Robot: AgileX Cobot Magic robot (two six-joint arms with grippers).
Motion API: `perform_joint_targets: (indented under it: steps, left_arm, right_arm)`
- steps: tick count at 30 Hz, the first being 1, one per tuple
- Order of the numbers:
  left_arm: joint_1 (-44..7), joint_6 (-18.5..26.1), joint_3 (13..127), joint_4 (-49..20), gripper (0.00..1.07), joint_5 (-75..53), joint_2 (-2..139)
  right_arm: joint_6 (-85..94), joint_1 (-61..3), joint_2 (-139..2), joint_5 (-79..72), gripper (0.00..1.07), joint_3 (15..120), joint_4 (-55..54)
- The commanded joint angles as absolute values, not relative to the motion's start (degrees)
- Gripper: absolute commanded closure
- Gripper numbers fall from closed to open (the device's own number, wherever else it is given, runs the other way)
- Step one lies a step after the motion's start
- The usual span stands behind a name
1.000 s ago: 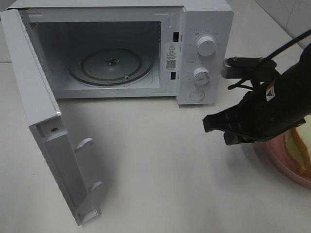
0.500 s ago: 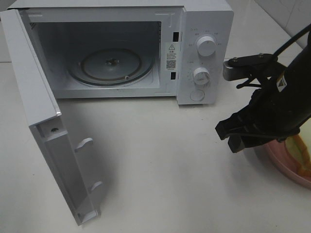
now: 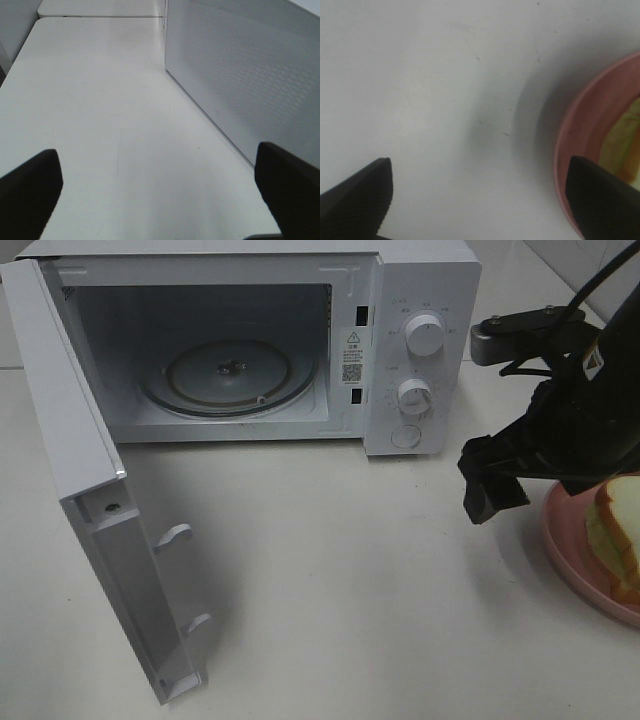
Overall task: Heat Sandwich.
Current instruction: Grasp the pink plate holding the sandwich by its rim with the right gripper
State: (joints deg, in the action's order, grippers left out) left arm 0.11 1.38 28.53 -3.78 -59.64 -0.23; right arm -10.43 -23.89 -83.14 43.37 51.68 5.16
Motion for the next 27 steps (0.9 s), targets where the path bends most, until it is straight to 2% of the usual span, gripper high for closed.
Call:
perform_joint_targets:
  steps: [1, 13, 27]
  left_arm:
    - [0.0, 1.3, 28.4, -3.9, 0.07, -59.3, -1.4]
    - [0.0, 1.3, 28.4, -3.9, 0.07, -59.3, -1.4]
    - [0.0, 1.3, 28.4, -3.9, 0.07, -59.3, -1.4]
  right_arm:
    - [-9.6, -20.9, -83.3, 44.6, 0.18, 52.1, 5.7]
    - [-9.2, -13.6, -83.6, 43.3, 0.19, 52.1, 5.9]
    - [-8.1, -13.2, -94.0, 41.1, 0.21, 52.1, 6.4]
